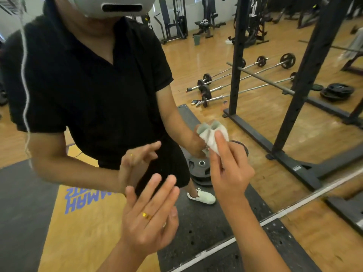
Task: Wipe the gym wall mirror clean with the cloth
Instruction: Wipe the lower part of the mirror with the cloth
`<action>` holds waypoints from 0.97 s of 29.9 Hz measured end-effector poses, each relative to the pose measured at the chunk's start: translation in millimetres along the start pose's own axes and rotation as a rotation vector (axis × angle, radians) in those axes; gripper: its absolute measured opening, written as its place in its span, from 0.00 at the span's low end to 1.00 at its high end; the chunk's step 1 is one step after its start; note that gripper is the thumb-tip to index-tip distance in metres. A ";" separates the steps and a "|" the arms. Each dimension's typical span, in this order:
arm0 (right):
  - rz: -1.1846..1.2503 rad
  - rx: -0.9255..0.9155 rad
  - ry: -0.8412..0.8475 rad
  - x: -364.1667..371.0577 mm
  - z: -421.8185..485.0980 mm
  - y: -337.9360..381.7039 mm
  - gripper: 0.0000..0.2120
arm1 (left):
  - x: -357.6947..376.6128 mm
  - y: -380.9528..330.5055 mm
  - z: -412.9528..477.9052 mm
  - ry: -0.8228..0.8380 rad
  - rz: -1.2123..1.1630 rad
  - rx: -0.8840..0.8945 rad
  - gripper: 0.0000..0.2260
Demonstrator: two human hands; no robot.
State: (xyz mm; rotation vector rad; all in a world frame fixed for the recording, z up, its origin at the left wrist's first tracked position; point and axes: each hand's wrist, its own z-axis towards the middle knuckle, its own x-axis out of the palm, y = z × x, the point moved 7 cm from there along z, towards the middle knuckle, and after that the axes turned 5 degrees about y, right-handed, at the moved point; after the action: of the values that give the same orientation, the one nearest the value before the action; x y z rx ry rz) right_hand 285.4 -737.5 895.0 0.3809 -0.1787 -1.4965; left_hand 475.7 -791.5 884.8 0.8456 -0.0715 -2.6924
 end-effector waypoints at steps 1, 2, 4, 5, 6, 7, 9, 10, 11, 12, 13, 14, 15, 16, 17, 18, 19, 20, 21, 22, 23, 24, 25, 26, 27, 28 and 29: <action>-0.027 -0.015 -0.009 -3.8 3.6 -12.5 0.16 | 7.5 -11.1 13.9 0.008 -0.039 0.022 0.18; -0.039 -0.001 -0.025 -7.6 6.3 -26.7 0.17 | 17.0 -20.5 29.1 0.024 -0.064 0.039 0.19; -0.042 0.061 -0.061 -16.3 9.0 -55.7 0.17 | 40.1 -32.0 57.7 0.047 -0.069 0.052 0.21; -0.050 0.104 -0.083 -21.1 9.4 -70.7 0.17 | 51.7 -34.4 68.8 0.050 -0.054 0.048 0.21; -0.053 0.159 -0.107 -25.5 9.9 -85.3 0.16 | 62.4 -35.0 76.9 0.053 -0.025 0.040 0.21; -0.039 0.233 -0.131 -28.9 10.3 -97.2 0.16 | 71.0 -34.9 81.5 0.052 0.022 0.038 0.21; 0.017 0.365 -0.173 -31.0 8.2 -103.7 0.16 | 79.3 -33.3 81.6 0.042 0.121 0.063 0.21; 0.048 0.385 -0.179 -30.8 7.2 -100.8 0.17 | 82.3 -33.8 80.9 0.036 0.138 0.079 0.21; 0.078 0.356 -0.159 -26.8 6.3 -88.7 0.17 | 79.6 -31.2 78.8 0.030 0.135 0.090 0.20; 0.097 0.280 -0.115 -22.7 5.8 -76.7 0.18 | 78.5 -30.3 77.8 0.026 0.132 0.098 0.20; 0.105 0.173 -0.049 -18.7 5.2 -66.2 0.17 | 79.2 -30.5 77.3 0.028 0.125 0.105 0.19; 0.105 0.058 0.010 -16.4 5.1 -59.9 0.16 | 80.1 -31.5 77.4 0.027 0.130 0.112 0.19; 0.094 -0.035 0.050 -16.4 6.3 -60.3 0.16 | 81.3 -32.4 77.5 0.026 0.145 0.118 0.19; 0.070 -0.085 0.064 -18.9 7.9 -68.8 0.15 | 82.5 -33.3 77.9 0.022 0.163 0.118 0.20; 0.033 -0.081 0.046 -23.7 9.9 -83.3 0.15 | 84.0 -33.3 77.9 0.018 0.177 0.116 0.20; -0.005 -0.017 0.005 -30.3 10.7 -102.8 0.16 | 85.2 -33.0 77.7 0.018 0.186 0.112 0.20; -0.022 0.096 -0.047 -37.3 10.5 -123.5 0.18 | 85.8 -32.8 77.1 0.020 0.191 0.109 0.20; -0.010 0.228 -0.101 -43.2 9.1 -141.7 0.19 | 86.7 -32.0 76.4 0.022 0.196 0.104 0.20; 0.017 0.342 -0.144 -46.9 6.6 -153.8 0.19 | 87.4 -31.3 75.7 0.025 0.201 0.100 0.20; 0.042 0.415 -0.176 -47.5 4.0 -159.4 0.19 | 88.2 -30.7 75.7 0.029 0.206 0.097 0.20; 0.064 0.454 -0.196 -46.5 2.0 -160.0 0.19 | 89.4 -30.5 76.3 0.032 0.209 0.098 0.21; 0.084 0.468 -0.207 -44.9 1.2 -158.5 0.19 | 90.2 -30.7 77.1 0.029 0.205 0.099 0.20; 0.104 0.467 -0.212 -44.5 1.9 -156.7 0.19 | 89.8 -31.5 77.7 0.018 0.192 0.095 0.20; 0.116 0.460 -0.212 -45.0 2.8 -155.8 0.19 | 87.8 -32.9 78.8 0.002 0.165 0.079 0.19; 0.122 0.456 -0.207 -46.1 4.0 -155.5 0.19 | 84.2 -35.0 80.6 -0.014 0.121 0.056 0.19; 0.126 0.457 -0.201 -47.5 5.1 -156.1 0.19 | 79.8 -38.3 83.5 -0.030 0.065 0.034 0.20; 0.130 0.464 -0.192 -48.6 5.9 -156.9 0.19 | 76.0 -44.0 87.8 -0.042 0.016 0.030 0.20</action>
State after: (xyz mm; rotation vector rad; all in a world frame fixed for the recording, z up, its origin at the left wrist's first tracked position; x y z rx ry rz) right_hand 133.1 -694.8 850.6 0.5834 -0.6979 -1.3541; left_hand 354.7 -777.7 909.2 0.7941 -0.1277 -2.7002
